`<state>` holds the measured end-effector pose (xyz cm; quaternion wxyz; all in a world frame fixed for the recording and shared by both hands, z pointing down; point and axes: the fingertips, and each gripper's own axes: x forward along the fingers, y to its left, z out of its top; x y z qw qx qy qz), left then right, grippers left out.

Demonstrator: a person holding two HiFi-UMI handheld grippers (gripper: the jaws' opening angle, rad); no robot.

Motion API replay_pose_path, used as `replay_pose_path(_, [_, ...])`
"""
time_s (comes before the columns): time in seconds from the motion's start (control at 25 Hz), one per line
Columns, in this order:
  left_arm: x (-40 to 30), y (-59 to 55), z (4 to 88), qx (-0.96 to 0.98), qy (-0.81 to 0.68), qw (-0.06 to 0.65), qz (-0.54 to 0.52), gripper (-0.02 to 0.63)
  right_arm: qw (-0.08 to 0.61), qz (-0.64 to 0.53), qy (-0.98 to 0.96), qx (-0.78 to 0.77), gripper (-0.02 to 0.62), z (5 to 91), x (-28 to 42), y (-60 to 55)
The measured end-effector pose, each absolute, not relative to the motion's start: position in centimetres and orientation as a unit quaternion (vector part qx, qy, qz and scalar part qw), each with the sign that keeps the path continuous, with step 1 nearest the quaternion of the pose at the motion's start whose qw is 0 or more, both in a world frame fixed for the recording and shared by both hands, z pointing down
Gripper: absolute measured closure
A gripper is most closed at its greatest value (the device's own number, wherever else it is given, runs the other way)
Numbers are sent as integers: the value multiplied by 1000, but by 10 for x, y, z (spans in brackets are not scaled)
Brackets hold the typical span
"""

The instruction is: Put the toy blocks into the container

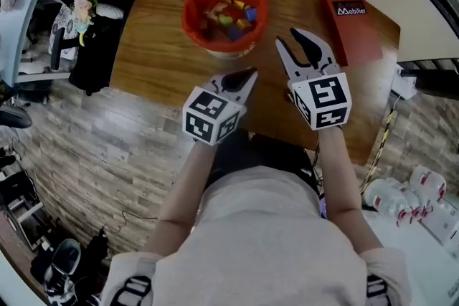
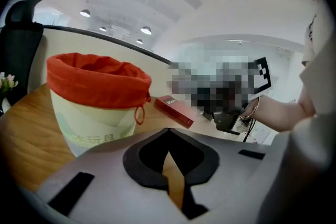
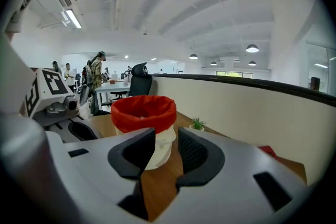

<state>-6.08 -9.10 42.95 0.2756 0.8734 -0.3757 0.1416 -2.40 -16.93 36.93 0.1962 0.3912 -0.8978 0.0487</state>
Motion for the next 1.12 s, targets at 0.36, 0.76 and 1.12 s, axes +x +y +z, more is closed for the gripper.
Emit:
replay_pose_path(0.36, [-12, -84, 444, 895, -304, 277, 175, 594, 225, 113, -857, 449, 430, 415, 48, -132])
replay_pose_path(0.76, [17, -70, 465, 900, -256, 288, 204, 594, 255, 186, -834, 453, 324, 471, 72, -88])
replay_pose_path(1.12, [15, -64, 486, 891, -255, 303, 220, 594, 296, 233, -823, 425, 275, 519, 76, -61])
